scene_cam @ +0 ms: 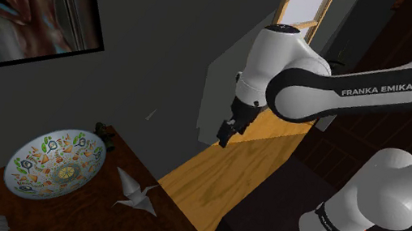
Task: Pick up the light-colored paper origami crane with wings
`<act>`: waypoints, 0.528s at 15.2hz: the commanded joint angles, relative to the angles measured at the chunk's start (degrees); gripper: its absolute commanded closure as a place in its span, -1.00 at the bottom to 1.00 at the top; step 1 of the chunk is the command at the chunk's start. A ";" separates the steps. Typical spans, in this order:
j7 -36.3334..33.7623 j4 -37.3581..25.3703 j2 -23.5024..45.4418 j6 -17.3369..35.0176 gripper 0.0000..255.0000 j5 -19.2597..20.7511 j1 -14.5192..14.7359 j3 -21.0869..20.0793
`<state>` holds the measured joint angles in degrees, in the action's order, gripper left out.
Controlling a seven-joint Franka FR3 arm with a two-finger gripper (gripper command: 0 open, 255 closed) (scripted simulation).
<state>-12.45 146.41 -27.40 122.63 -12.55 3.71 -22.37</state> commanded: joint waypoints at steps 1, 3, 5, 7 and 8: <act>-2.54 -0.09 4.32 4.86 -1.00 0.35 -0.26 -2.48; -5.32 -1.02 8.76 8.81 -1.00 1.58 -0.85 -4.80; -8.61 -2.29 13.51 12.57 -1.00 3.71 -1.62 -7.05; -12.55 -3.91 18.55 16.03 -1.00 6.95 -2.50 -9.14; -14.81 -4.85 21.18 17.61 -1.00 9.05 -2.94 -10.08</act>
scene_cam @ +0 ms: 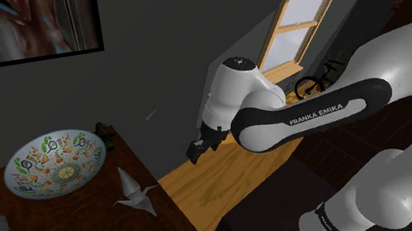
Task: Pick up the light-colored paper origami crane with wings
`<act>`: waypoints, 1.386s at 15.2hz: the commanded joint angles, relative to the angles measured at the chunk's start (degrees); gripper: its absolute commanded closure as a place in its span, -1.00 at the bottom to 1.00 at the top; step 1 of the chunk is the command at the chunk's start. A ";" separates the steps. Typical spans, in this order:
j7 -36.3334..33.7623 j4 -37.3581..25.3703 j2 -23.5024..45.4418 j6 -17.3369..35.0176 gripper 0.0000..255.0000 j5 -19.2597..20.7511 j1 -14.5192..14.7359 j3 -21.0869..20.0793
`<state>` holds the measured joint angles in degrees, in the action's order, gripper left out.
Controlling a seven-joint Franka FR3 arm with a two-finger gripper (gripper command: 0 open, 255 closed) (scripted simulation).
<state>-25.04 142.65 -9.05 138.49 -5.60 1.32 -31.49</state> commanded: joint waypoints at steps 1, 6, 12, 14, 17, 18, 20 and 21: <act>-4.70 -2.13 5.53 3.21 -1.00 4.53 -0.89 -1.74; -18.60 -8.94 19.41 8.04 -1.00 19.58 0.82 -1.54; -30.53 -20.03 34.08 9.88 -1.00 32.40 9.27 5.16; -33.01 -24.27 38.57 10.02 -1.00 34.88 12.07 7.27; -35.73 -31.14 45.18 9.85 -1.00 37.48 15.83 9.93; -36.38 -33.57 47.38 9.70 -1.00 38.07 16.99 10.71; -37.38 -38.71 51.82 9.22 -1.00 38.94 19.16 12.07; -37.73 -41.42 54.07 8.90 -1.00 39.24 20.17 12.66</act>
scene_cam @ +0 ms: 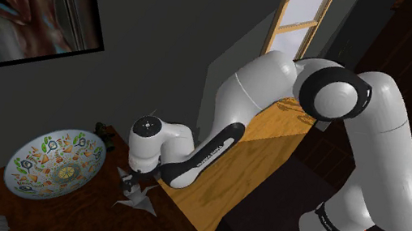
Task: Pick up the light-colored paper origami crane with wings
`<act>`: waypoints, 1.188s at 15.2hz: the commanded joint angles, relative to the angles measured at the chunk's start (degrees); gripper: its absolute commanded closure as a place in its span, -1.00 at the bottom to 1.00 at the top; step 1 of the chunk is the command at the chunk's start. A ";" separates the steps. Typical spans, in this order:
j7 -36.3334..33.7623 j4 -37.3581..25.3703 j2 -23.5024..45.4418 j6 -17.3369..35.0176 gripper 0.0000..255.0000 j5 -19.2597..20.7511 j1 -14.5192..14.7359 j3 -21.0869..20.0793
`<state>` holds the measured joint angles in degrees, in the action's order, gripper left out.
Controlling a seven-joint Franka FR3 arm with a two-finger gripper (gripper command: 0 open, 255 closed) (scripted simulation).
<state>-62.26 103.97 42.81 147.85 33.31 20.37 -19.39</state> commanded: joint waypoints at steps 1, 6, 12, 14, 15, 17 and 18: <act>-0.76 -5.56 4.48 -0.85 -1.00 0.53 2.11 1.11; -1.40 -10.36 9.40 -0.43 -1.00 1.25 3.87 2.45; -2.00 -12.10 12.45 1.02 -1.00 2.01 4.70 3.53; -1.94 -12.09 12.38 0.96 1.00 1.98 4.65 3.49; -1.92 -12.13 12.40 0.94 1.00 1.97 4.64 3.49; -1.93 -12.08 12.37 0.95 1.00 1.97 4.64 3.49; -1.96 -12.05 12.35 0.97 1.00 1.98 4.65 3.49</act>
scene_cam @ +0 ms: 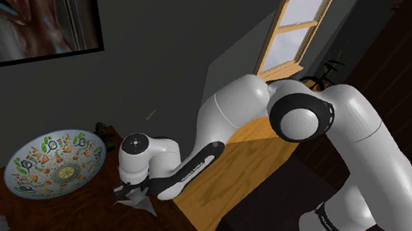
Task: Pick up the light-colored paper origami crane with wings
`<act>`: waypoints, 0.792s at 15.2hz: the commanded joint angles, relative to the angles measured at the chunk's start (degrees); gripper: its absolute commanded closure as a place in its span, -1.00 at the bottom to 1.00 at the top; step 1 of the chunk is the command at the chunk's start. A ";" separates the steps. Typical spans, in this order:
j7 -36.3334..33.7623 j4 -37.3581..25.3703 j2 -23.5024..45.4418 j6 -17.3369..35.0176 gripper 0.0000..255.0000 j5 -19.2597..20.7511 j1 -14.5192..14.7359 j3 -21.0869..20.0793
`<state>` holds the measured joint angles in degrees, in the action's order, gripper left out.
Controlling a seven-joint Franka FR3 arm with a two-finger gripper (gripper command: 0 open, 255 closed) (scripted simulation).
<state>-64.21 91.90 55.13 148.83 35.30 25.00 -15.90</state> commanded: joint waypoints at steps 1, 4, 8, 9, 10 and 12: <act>-0.01 0.06 0.02 0.00 1.00 0.01 0.01 0.01; -0.05 -0.03 0.14 0.04 1.00 0.03 0.06 0.04; 0.47 1.51 -2.53 -1.23 1.00 -0.63 -0.66 -0.90; 0.61 1.86 -3.19 -1.56 1.00 -0.81 -0.84 -1.14; 0.76 2.20 -3.83 -1.90 1.00 -0.99 -1.03 -1.38; 1.07 2.83 -5.11 -2.59 1.00 -1.38 -1.40 -1.88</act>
<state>-63.22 94.44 50.66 146.64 34.12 23.70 -17.52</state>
